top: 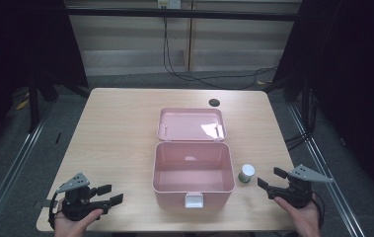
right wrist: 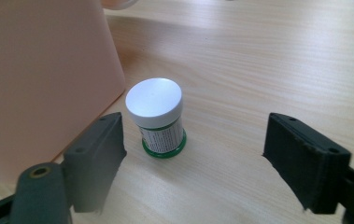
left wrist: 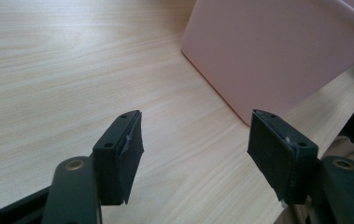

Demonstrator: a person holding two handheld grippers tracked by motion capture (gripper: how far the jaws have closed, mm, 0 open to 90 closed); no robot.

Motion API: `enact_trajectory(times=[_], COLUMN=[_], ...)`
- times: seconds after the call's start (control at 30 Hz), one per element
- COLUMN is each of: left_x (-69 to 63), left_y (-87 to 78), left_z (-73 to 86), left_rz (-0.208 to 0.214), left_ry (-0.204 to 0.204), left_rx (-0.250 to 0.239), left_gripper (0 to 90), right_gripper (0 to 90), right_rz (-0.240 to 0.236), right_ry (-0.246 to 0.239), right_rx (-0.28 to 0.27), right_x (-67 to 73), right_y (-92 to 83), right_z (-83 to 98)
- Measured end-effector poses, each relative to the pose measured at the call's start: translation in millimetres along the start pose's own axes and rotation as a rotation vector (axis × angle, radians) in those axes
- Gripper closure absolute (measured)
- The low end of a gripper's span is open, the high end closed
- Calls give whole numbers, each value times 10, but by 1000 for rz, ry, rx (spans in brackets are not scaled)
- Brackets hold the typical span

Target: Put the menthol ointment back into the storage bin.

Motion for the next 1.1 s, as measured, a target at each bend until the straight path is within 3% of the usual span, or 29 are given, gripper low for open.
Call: enact_trajectory(times=[0.17,0.33,0.7,0.77,0.9,1.0,1.1], left_x=[-13,-24,-38,-40,-44,-47,-42], left_y=[-1,17,9,4,4,9,10], left_z=[3,-8,-8,-12,-9,-11,-7], left_rz=[-6,2,21,22,21,22,22], left_ry=[9,12,19,21,27,29,30], left_rx=[2,12,13,12,17,21,22], left_gripper=[350,328,323,327,334,334,334], right_gripper=[181,188,296,372,405,426,438], right_rz=[-14,-54,-77,-68,-65,-77,-116], right_ry=[25,33,-9,-6,-14,-68,-56], right_rx=[-19,27,-1,25,46,64,110], right_x=[-24,11,104,120,150,212,250], right_y=[-40,-56,-99,-102,-107,-112,-95], right_z=[-2,-11,-74,-111,-180,-289,-355])
Point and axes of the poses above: each handheld gripper's, and its own axes: y roughly forward along the jaws, z roughly out of its underside, x roughly to its left, the point moved 3 cm from there along y, roughly forward along the jaws, and after that the axes turned 12 degrees about -z, right-handed, at the moved point
